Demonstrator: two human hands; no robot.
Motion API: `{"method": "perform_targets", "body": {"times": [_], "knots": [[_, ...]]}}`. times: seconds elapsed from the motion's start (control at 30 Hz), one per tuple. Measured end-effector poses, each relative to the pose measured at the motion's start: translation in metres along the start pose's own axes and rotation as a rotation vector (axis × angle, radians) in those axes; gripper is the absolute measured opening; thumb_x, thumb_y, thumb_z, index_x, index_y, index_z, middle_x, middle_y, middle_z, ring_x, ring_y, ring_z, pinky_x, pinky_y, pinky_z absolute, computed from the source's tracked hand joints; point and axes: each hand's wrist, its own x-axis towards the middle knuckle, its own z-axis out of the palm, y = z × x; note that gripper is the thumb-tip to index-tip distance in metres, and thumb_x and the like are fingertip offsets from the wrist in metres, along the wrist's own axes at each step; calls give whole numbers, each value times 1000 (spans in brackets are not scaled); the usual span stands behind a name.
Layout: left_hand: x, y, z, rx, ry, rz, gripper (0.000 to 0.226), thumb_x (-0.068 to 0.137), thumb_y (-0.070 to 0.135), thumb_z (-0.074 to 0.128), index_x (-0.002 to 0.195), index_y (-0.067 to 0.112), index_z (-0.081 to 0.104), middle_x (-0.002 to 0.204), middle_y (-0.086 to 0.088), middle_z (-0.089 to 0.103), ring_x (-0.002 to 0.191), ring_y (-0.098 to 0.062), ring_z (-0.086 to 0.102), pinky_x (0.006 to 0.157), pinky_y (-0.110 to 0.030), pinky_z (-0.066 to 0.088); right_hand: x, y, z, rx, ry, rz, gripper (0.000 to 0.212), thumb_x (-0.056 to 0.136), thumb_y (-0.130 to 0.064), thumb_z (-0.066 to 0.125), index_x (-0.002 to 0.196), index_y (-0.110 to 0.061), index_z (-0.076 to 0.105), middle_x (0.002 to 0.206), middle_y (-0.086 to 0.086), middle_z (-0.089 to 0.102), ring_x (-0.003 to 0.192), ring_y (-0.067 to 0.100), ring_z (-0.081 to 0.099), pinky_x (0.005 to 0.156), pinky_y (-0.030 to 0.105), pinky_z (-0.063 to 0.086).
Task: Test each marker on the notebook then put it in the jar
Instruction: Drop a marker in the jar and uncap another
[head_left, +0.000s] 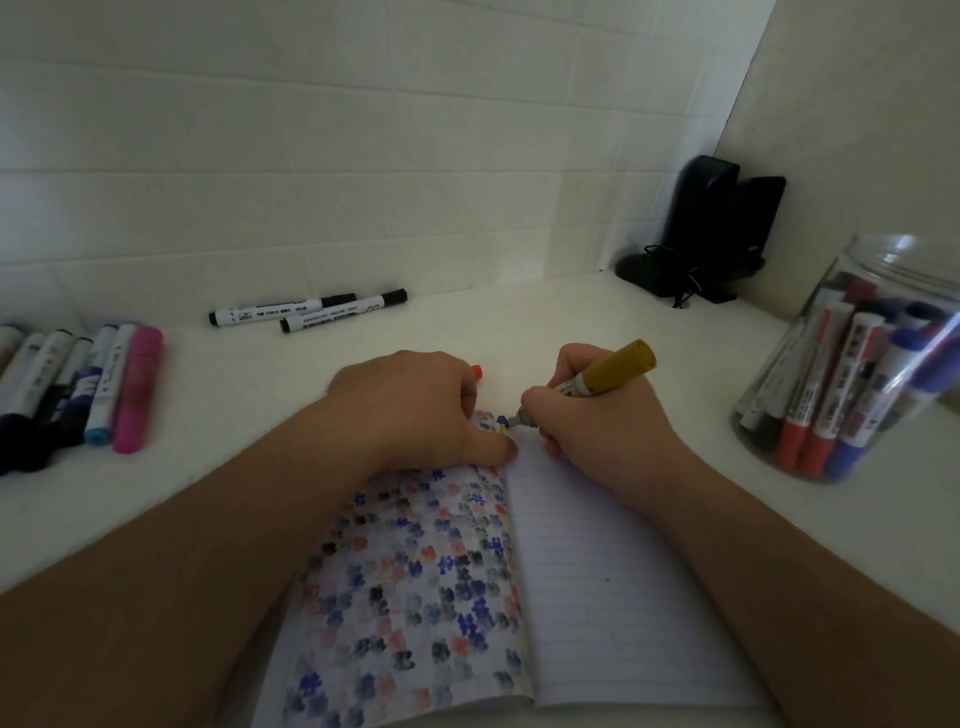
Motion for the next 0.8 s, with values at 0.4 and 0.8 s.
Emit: {"method": "perform_targets", "body": {"times": [0.4, 0.8], "knots": [[-6, -2, 7, -313, 76, 243, 43, 94, 47, 67, 111, 24, 35, 89, 6, 62, 73, -9, 59, 67, -30, 56, 2, -6, -17, 507, 63, 37, 23, 89, -7, 74, 82, -15, 53, 55, 3, 50, 47, 15, 34, 44, 24, 28], [-5, 3, 1, -721, 180, 362, 26, 97, 20, 68, 102, 26, 44, 101, 21, 75, 93, 3, 71, 77, -16, 55, -7, -12, -36, 737, -149, 47, 19, 72, -26, 78, 80, -19, 62, 63, 8, 49, 53, 16, 39, 41, 21, 30]]}}
